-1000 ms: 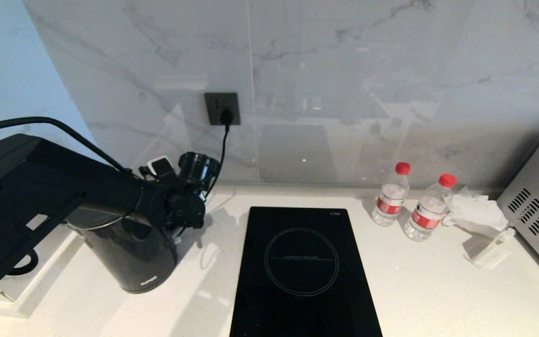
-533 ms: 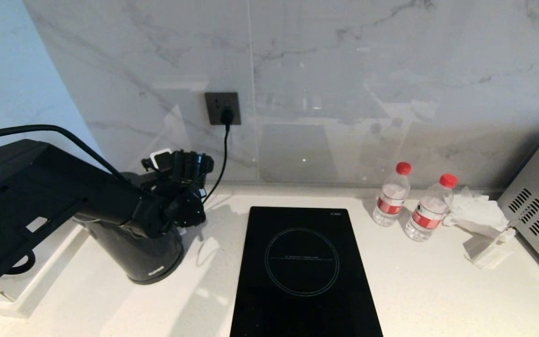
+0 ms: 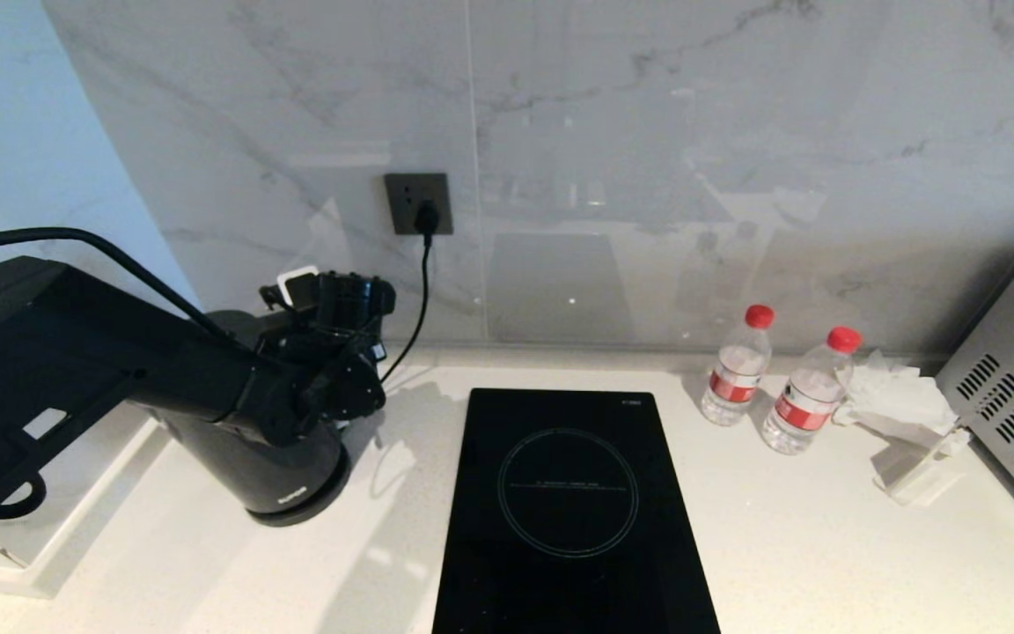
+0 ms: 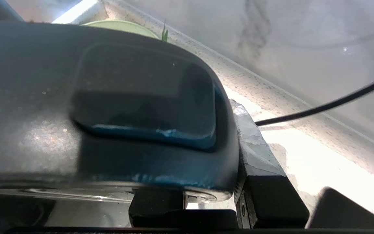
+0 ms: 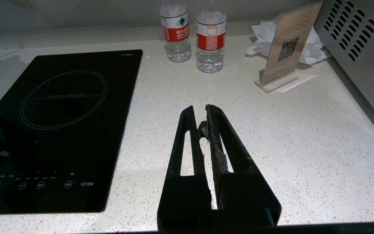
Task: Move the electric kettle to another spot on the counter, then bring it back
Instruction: Pick up the kettle
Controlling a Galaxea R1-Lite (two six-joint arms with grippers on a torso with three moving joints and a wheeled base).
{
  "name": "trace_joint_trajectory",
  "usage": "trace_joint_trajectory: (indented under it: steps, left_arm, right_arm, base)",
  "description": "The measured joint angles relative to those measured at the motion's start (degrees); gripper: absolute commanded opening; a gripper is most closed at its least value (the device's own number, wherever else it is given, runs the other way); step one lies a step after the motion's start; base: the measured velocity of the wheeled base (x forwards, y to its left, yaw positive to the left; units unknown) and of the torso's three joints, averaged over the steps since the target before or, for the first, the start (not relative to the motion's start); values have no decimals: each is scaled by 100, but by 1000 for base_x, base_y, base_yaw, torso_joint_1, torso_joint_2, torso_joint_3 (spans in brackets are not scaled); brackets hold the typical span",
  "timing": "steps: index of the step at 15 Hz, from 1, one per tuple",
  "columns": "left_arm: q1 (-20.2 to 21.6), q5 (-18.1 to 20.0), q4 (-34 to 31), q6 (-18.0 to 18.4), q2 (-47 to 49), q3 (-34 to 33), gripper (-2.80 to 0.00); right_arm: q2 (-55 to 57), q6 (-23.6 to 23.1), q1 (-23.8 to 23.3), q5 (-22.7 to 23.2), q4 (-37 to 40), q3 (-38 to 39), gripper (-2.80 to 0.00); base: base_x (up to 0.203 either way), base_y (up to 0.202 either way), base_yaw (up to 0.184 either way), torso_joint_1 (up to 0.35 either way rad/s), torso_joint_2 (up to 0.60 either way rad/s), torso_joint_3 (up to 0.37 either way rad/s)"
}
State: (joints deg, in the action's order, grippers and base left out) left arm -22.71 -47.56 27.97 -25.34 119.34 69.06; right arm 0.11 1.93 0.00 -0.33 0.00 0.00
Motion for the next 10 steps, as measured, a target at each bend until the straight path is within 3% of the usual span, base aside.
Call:
trace_joint_trajectory:
  steps: [6,10]
  left_arm:
    - [-187,60,12,529,-471,-310,-280]
    - [-314,688,20,544,-900,-863,-280]
  right_arm:
    - [0,-2,0,0,0,-2,-280]
    - [0,0,0,0,0,-2,-280]
  base:
    - [0,0,0,0,0,0]
    - [0,0,0,0,0,0]
